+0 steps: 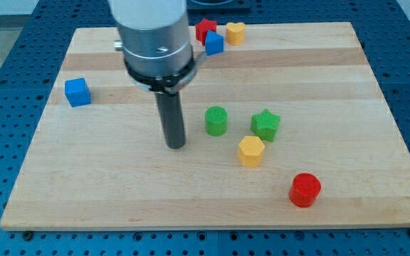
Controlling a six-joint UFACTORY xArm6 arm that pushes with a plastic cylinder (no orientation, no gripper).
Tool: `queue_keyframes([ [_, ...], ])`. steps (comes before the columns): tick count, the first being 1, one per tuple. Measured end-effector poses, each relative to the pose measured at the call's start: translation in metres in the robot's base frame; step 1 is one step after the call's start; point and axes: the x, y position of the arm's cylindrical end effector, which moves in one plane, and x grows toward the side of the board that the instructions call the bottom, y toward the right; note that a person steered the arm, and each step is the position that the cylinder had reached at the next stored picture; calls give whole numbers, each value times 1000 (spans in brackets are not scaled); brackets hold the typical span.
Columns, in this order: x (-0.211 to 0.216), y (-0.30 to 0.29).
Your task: Move the green circle to the right side of the yellow heart
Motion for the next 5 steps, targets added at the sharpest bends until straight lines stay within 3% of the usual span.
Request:
queue_keyframes([
  [2, -14, 57],
  [5, -84, 75],
])
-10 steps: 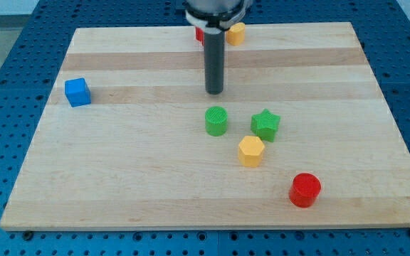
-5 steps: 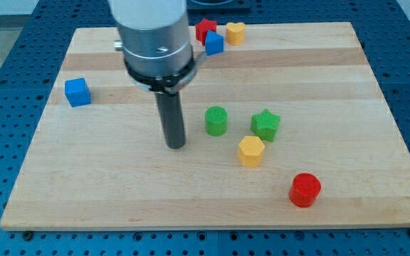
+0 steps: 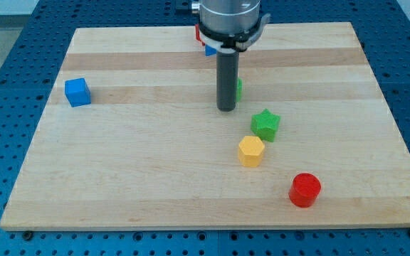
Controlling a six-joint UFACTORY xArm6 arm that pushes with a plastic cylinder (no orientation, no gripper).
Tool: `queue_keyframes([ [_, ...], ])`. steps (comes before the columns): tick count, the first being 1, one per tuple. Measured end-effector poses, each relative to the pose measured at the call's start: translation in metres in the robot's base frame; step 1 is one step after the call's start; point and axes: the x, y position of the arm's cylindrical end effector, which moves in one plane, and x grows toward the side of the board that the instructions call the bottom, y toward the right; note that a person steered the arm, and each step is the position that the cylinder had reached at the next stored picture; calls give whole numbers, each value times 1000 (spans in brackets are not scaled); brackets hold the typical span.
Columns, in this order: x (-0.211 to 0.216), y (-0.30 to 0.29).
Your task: Move the green circle to the right side of the yellow heart
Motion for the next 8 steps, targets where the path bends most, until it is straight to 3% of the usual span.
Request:
queue_keyframes([
  [4, -97, 31],
  [7, -141, 60],
  [8, -133, 67],
])
